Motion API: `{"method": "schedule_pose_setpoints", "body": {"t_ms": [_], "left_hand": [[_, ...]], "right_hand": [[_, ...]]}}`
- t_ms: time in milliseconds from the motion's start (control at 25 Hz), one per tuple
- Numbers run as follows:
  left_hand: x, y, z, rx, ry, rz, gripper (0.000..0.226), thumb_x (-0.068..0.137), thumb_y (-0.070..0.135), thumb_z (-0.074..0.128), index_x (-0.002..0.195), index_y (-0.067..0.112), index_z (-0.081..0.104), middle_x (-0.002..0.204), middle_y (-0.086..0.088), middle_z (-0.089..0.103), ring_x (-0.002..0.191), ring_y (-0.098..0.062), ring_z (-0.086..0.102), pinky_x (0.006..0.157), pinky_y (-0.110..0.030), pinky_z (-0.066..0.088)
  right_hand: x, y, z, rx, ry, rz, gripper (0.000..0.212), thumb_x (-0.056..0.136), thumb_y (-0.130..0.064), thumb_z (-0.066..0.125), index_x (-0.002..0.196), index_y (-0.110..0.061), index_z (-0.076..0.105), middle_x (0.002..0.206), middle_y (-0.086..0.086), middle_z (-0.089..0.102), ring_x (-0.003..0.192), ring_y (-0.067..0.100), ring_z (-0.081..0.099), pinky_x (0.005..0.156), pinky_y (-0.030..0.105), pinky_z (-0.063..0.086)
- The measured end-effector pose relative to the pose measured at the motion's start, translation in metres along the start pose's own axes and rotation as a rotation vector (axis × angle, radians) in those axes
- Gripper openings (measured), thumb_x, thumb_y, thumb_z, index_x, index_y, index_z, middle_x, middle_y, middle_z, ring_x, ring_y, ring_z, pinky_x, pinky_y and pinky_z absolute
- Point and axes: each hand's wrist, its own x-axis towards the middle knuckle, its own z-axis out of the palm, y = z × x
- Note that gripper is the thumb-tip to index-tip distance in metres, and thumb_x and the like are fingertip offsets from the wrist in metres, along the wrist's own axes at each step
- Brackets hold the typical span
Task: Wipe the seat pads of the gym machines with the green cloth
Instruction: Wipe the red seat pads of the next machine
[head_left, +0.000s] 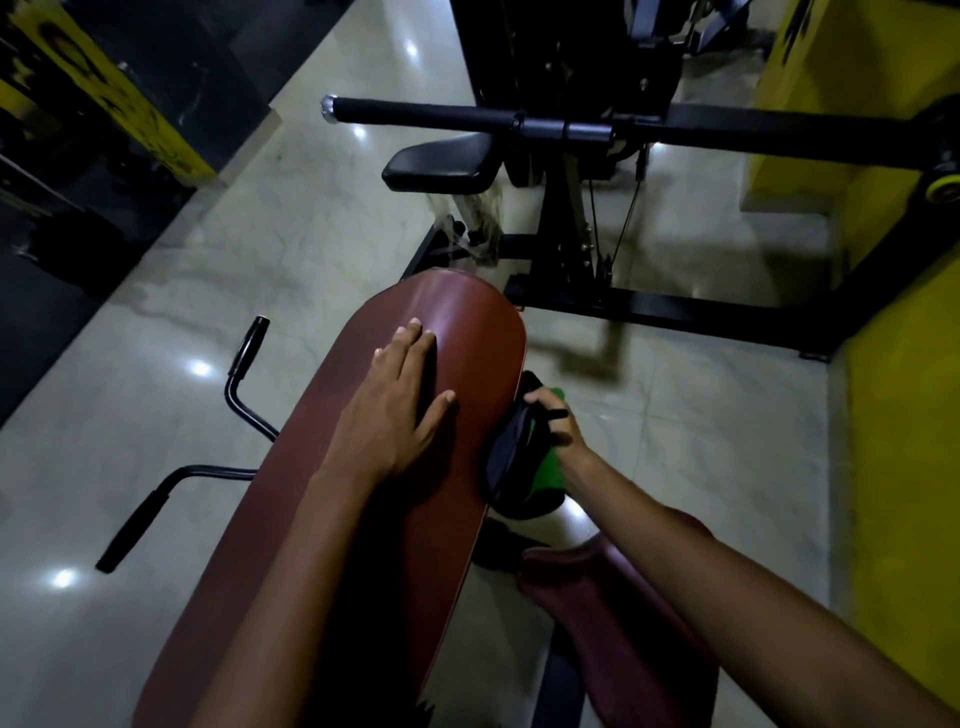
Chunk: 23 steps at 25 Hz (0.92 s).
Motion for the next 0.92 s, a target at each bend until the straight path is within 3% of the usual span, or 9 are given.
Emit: {"method": "schedule_pose_setpoints", "body": {"t_ms": [80, 200, 360, 480, 600, 680, 800, 920], "left_hand": [[0.012, 0.000, 0.002, 0.005, 0.006, 0.003, 0.063, 0.096, 0.038, 0.049, 0.148, 0.010, 0.027, 0.158, -0.007, 0.019, 0.146, -0.019, 0.014, 0.117, -0.030, 0.004], [0.020, 0.001, 0.009, 0.045, 0.052, -0.008, 0.067, 0.095, 0.046, 0.037, 0.147, 0.006, 0.029, 0.156, -0.011, 0.024, 0.145, -0.021, 0.018, 0.117, -0.030, 0.007], [0.022, 0.003, 0.016, 0.095, 0.091, 0.001, 0.066, 0.094, 0.042, 0.034, 0.146, 0.001, 0.031, 0.154, -0.015, 0.027, 0.143, -0.025, 0.024, 0.118, -0.034, 0.013], [0.022, 0.003, 0.015, 0.075, 0.110, -0.006, 0.066, 0.093, 0.042, 0.036, 0.146, 0.002, 0.032, 0.154, -0.014, 0.028, 0.143, -0.024, 0.025, 0.118, -0.035, 0.016], [0.021, 0.004, 0.015, 0.058, 0.113, -0.009, 0.066, 0.093, 0.043, 0.037, 0.146, 0.004, 0.033, 0.154, -0.012, 0.029, 0.143, -0.022, 0.024, 0.117, -0.034, 0.017], [0.021, 0.005, 0.014, 0.054, 0.124, -0.013, 0.066, 0.092, 0.043, 0.037, 0.146, 0.005, 0.033, 0.153, -0.011, 0.030, 0.143, -0.021, 0.024, 0.117, -0.032, 0.017], [0.022, 0.004, 0.014, 0.050, 0.132, -0.016, 0.066, 0.092, 0.043, 0.038, 0.145, 0.005, 0.034, 0.153, -0.011, 0.031, 0.142, -0.022, 0.026, 0.117, -0.032, 0.018], [0.022, 0.004, 0.013, 0.045, 0.119, -0.014, 0.066, 0.092, 0.043, 0.040, 0.145, 0.004, 0.035, 0.152, -0.012, 0.031, 0.141, -0.023, 0.027, 0.116, -0.032, 0.021]], "right_hand": [[0.023, -0.019, 0.000, -0.039, 0.014, -0.055, 0.028, 0.098, -0.009, 0.041, 0.073, -0.022, 0.047, 0.075, -0.004, 0.047, 0.065, 0.006, 0.044, 0.046, 0.010, 0.041], [0.045, -0.072, 0.010, -0.030, 0.092, -0.255, 0.025, 0.086, -0.004, 0.053, 0.064, -0.016, 0.052, 0.065, -0.001, 0.050, 0.060, 0.010, 0.046, 0.047, 0.016, 0.037], [0.058, -0.131, 0.038, -0.534, -0.054, -0.453, 0.021, 0.074, -0.013, 0.063, 0.054, -0.018, 0.058, 0.057, -0.001, 0.054, 0.058, 0.012, 0.048, 0.058, 0.026, 0.035], [0.056, -0.153, 0.057, -0.626, -0.120, -0.495, 0.013, 0.061, -0.025, 0.065, 0.050, -0.018, 0.060, 0.058, 0.002, 0.056, 0.062, 0.018, 0.052, 0.060, 0.029, 0.039], [0.053, -0.142, 0.042, -0.631, -0.087, -0.486, 0.024, 0.075, -0.012, 0.064, 0.053, -0.018, 0.057, 0.052, -0.004, 0.054, 0.048, 0.001, 0.049, 0.053, 0.018, 0.037], [0.053, -0.136, 0.027, -0.657, -0.096, -0.462, 0.027, 0.078, -0.007, 0.061, 0.053, -0.017, 0.055, 0.054, -0.002, 0.051, 0.043, -0.001, 0.046, 0.051, 0.017, 0.036], [0.054, -0.153, 0.049, -0.767, -0.105, -0.484, 0.024, 0.072, -0.015, 0.064, 0.049, -0.016, 0.059, 0.058, 0.001, 0.054, 0.059, 0.014, 0.051, 0.062, 0.030, 0.039], [0.041, -0.171, 0.089, -1.002, -0.146, -0.603, 0.015, 0.075, -0.030, 0.062, 0.067, -0.017, 0.061, 0.077, 0.006, 0.059, 0.072, 0.021, 0.054, 0.065, 0.029, 0.039]]}}
